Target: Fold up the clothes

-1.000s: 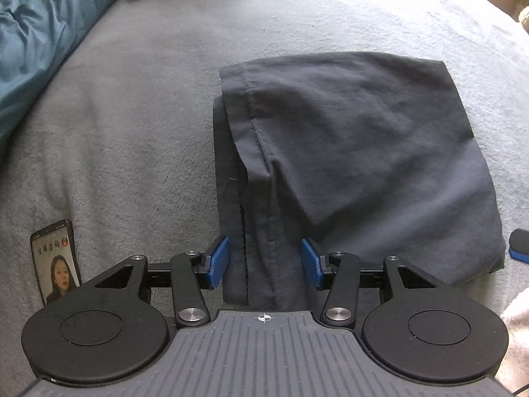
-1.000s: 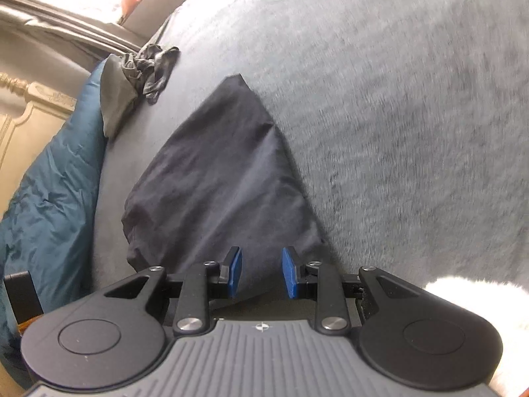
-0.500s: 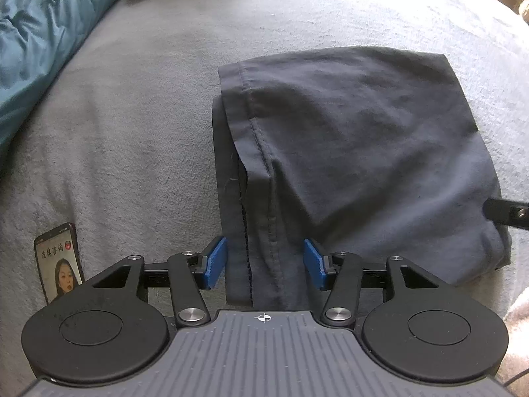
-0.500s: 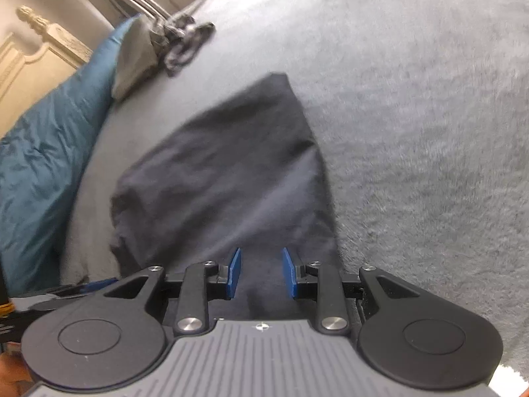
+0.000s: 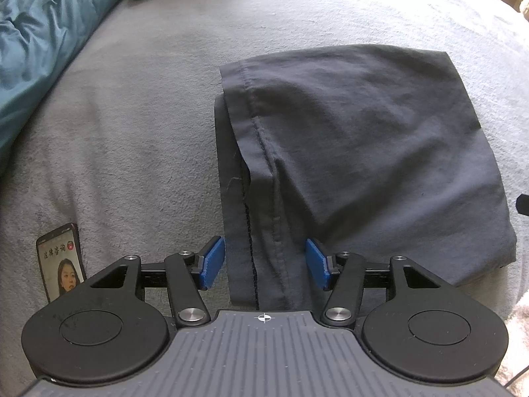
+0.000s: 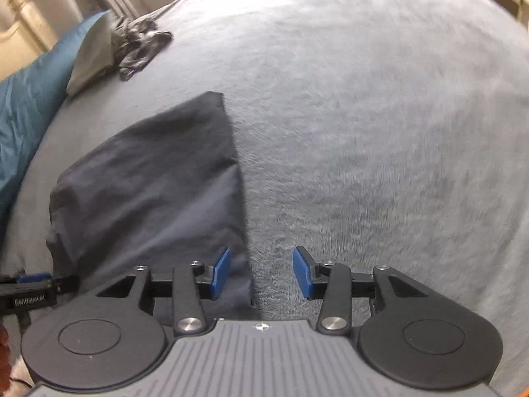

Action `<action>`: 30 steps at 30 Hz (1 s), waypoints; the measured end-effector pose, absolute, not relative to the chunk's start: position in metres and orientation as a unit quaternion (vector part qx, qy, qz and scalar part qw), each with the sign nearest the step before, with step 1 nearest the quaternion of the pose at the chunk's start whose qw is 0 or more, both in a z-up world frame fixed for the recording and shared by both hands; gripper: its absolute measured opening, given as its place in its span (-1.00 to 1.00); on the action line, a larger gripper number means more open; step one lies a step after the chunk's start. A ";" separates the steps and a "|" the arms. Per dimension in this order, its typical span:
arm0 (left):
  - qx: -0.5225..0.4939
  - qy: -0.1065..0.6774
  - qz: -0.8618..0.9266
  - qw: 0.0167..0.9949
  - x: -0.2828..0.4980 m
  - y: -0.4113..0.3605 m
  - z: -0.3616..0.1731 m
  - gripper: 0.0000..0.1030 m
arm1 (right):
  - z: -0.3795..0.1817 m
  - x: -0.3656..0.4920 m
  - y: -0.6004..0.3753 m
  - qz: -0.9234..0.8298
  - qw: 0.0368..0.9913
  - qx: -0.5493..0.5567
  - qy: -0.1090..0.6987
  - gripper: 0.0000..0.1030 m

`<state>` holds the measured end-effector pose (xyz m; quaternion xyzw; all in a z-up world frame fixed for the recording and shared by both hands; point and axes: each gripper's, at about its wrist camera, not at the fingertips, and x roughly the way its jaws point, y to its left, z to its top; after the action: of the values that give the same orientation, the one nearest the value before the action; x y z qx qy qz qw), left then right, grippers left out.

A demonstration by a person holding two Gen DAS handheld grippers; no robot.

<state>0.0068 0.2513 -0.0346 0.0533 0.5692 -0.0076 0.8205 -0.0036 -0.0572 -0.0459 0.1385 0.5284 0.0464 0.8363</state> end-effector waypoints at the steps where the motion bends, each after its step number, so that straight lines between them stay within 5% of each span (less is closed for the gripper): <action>1: 0.052 0.569 -0.006 0.821 0.006 0.252 -0.035 0.08 | -0.048 -0.003 -0.061 0.045 0.833 0.153 0.529 -0.13; 12: 0.029 0.521 0.019 0.853 -0.014 0.268 -0.012 0.10 | -0.048 -0.007 -0.078 0.041 0.836 0.207 0.507 0.45; 18: 0.009 0.485 0.010 0.874 -0.025 0.271 0.003 0.38 | -0.037 -0.012 -0.072 0.047 0.853 0.192 0.484 0.90; 24: -0.020 0.445 -0.004 0.895 -0.038 0.272 0.016 0.89 | -0.026 -0.016 -0.062 0.039 0.871 0.165 0.462 1.00; 30: -0.046 0.422 -0.002 0.906 -0.043 0.273 0.025 0.98 | -0.022 -0.020 -0.062 0.011 0.883 0.161 0.441 1.00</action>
<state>-0.0427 0.2735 0.0246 -0.0460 0.4215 -0.0021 0.9057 -0.0199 -0.0618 -0.0217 0.1614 0.4407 0.0112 0.8830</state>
